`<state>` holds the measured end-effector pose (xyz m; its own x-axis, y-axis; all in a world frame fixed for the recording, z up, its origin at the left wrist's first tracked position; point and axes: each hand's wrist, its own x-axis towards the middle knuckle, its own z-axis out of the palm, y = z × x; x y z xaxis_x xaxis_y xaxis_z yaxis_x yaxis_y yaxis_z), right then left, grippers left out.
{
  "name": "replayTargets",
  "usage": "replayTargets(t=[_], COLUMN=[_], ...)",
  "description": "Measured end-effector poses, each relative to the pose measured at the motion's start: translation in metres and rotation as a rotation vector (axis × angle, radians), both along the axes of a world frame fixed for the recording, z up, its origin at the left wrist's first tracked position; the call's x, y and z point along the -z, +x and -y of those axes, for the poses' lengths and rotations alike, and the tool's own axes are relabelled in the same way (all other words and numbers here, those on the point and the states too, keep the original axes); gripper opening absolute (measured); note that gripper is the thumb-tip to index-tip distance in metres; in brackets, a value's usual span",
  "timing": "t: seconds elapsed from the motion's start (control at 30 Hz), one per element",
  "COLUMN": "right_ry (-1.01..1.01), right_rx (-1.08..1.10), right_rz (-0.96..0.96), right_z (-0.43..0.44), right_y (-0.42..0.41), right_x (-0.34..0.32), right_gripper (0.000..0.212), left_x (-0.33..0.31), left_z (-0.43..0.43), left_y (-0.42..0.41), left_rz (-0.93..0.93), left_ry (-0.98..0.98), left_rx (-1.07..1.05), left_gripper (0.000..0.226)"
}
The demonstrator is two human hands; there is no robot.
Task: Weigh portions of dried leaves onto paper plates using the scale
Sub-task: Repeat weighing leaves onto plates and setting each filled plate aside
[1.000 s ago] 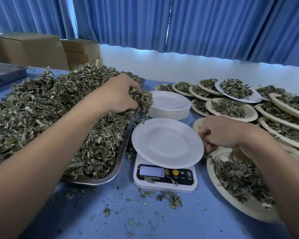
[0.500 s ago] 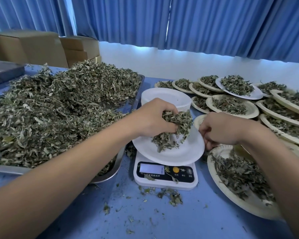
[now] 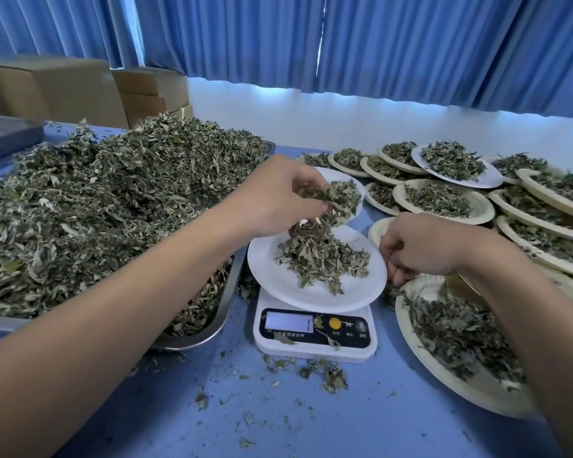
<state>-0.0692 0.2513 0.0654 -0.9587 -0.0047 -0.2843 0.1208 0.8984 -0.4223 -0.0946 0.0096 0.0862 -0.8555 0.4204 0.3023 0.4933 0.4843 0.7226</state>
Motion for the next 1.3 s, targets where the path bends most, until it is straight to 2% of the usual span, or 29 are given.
replayTargets(t=[0.13, 0.2, 0.37, 1.1, 1.2, 1.3], right_ry=[0.000, -0.001, 0.001, 0.002, -0.002, -0.003], right_rx=[-0.003, -0.004, -0.018, -0.008, -0.002, -0.004], right_rz=[0.001, 0.002, 0.010, 0.001, 0.004, 0.011], right_z=[0.000, 0.000, 0.000, 0.001, 0.002, 0.002], right_y=[0.000, 0.000, 0.000, 0.000, 0.001, 0.001], right_x=[-0.001, -0.001, -0.001, -0.002, -0.002, -0.002], right_gripper=[0.037, 0.037, 0.036, 0.037, 0.037, 0.036], left_x=[-0.006, -0.010, -0.010, -0.014, -0.013, -0.011], left_z=[0.006, 0.010, 0.019, 0.027, 0.023, 0.019], left_y=[-0.002, -0.004, -0.010, -0.016, -0.012, -0.008], left_rz=[-0.056, -0.016, 0.094, 0.065, 0.044, 0.061], left_ry=[0.139, 0.155, 0.065, -0.002, -0.046, -0.242], left_rx=[-0.068, -0.071, -0.050, -0.079, -0.059, 0.030], left_gripper=[0.012, 0.013, 0.011, 0.006, 0.017, 0.054])
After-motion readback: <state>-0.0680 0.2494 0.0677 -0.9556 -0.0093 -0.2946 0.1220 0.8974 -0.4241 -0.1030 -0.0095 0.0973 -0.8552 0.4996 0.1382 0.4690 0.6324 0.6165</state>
